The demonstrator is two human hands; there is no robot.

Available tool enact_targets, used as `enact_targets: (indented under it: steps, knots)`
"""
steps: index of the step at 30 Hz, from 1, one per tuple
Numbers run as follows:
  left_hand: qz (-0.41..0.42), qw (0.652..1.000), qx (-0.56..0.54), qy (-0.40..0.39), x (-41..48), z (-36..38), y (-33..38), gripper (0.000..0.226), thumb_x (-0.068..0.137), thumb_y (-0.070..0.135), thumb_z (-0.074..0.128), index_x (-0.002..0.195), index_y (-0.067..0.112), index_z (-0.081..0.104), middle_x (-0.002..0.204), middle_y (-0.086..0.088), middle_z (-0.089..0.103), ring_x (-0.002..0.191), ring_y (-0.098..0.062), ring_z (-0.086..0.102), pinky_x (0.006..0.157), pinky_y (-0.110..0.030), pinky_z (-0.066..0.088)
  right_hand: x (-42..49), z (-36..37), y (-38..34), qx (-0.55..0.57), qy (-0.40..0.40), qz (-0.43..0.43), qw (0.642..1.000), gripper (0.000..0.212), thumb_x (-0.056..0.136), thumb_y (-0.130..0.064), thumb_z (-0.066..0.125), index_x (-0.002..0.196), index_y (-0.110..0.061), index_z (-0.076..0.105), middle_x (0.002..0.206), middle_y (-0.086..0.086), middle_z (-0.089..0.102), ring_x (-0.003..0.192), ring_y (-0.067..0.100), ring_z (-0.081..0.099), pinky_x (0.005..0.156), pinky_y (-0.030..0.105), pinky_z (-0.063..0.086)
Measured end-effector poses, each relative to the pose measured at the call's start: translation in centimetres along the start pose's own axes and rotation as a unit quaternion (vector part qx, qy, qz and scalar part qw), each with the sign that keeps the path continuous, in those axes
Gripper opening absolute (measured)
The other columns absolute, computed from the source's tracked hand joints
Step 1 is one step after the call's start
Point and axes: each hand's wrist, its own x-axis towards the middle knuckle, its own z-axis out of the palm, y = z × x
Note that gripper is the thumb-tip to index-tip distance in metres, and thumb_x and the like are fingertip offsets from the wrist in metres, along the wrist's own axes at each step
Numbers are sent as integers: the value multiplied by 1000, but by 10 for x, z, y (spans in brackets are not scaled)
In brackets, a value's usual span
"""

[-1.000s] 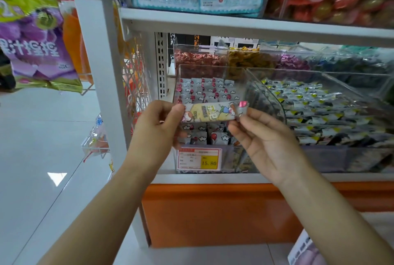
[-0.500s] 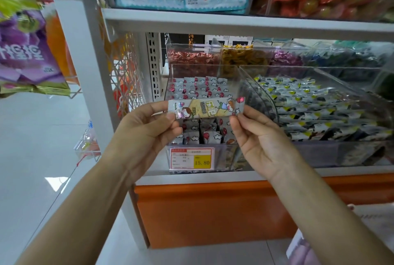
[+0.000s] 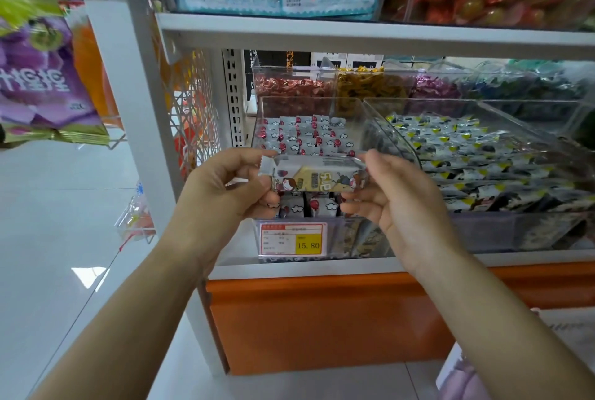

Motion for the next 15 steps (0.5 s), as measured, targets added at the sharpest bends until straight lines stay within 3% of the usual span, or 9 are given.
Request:
enact_targets:
  steps: [2,5,8,11,15]
  knots:
    - [-7,1000,-2,-10,0,0,2,34,86,-10,52,98,18,68,76,-3,60,66,-12,66,60,-20,55,-1,0,1,-51,-6,-32,998,10,88,-14,61,93,-16,69,90,10,63,69,17,67,60,26,57]
    - [-48,998,-38,-28,0,0,3,32,85,-8,53,103,14,67,94,-8,68,79,-18,68,67,-23,56,0,-1,1,-66,-33,-45,996,22,90,0,55,101,-15,67,110,15,62,86,20,70,69,27,57]
    - [-44,999,13,-21,0,1,0,24,87,12,59,109,17,67,100,-8,68,84,-15,69,69,-22,56,-1,0,3,-114,-61,-77,989,35,91,6,50,108,-20,65,115,9,61,92,17,69,73,28,57]
    - [-29,998,47,-13,-1,2,0,23,85,21,60,107,19,68,104,-12,66,84,-13,70,70,-21,56,-2,2,5,-150,-85,-96,980,35,92,3,48,108,-22,67,112,3,66,90,15,70,75,29,58]
    - [-30,998,50,-24,-1,1,2,21,83,21,61,102,19,69,104,-10,66,85,-12,70,68,-19,55,-4,2,2,-138,-79,-111,981,22,90,-9,58,93,-24,73,94,2,72,87,18,70,71,29,58]
